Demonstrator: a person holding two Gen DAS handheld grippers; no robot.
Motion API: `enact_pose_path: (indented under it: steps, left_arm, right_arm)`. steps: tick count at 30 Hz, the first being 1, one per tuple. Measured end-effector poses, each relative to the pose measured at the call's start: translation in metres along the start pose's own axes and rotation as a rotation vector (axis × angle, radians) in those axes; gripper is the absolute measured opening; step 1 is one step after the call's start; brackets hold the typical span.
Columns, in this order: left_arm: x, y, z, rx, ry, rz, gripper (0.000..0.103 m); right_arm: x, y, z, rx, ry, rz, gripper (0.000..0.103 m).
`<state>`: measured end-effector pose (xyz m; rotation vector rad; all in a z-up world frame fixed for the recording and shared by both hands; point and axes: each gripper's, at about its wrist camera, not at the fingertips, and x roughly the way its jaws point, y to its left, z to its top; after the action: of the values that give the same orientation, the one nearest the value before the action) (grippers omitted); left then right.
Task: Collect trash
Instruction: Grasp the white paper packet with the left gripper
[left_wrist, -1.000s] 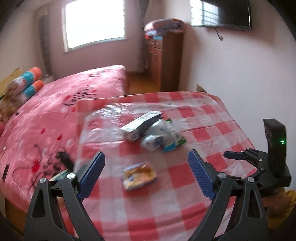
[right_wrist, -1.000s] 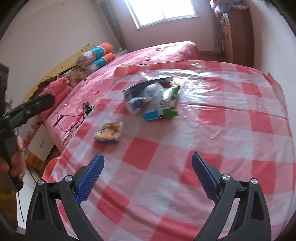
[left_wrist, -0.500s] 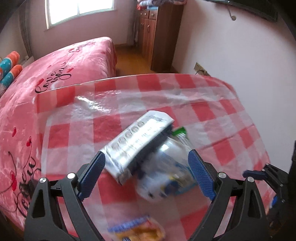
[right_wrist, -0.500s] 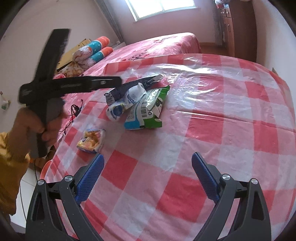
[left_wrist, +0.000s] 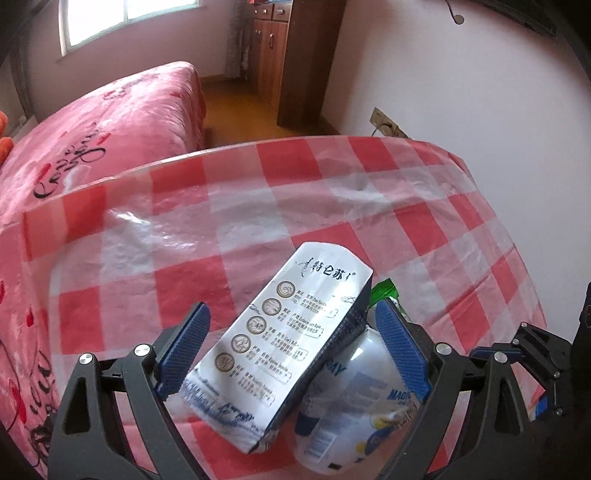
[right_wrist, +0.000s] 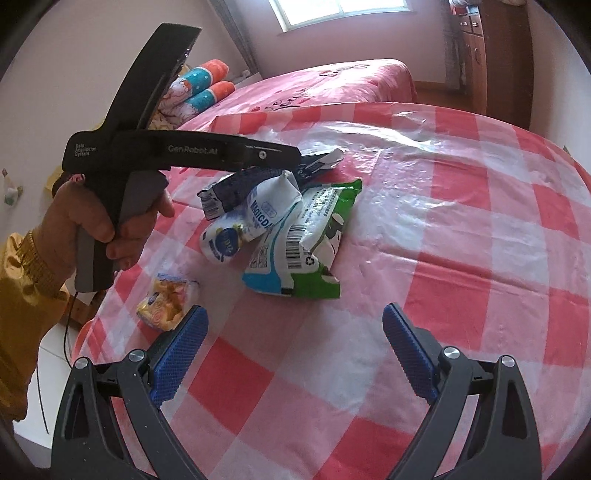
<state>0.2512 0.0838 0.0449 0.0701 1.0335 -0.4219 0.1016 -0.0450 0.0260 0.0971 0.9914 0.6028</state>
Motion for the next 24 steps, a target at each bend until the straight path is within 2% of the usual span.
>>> enact_pose_path:
  steps: [1,3,7,12,24]
  left_arm:
    - [0.003,0.002,0.0,-0.007,0.007,-0.012,0.091]
    - [0.007,0.004,-0.002,-0.02,0.016,-0.033,0.084]
    - [0.005,0.0,-0.006,-0.017,0.008,-0.017,0.083]
    - [-0.005,-0.009,-0.016,-0.007,0.02,-0.016,0.073]
    - [-0.041,-0.03,-0.071,-0.08,0.026,-0.086,0.071]
  right_arm:
    - [0.002,0.0,0.001,-0.002,0.0,-0.001,0.094]
    - [0.005,-0.001,0.002,-0.004,-0.002,-0.001,0.094]
    - [0.012,-0.005,0.006,-0.005,-0.004,-0.003,0.094]
    - [0.013,-0.01,0.01,0.002,-0.017,-0.011,0.094]
    - [0.002,-0.016,-0.007,0.012,-0.009,-0.037,0.094]
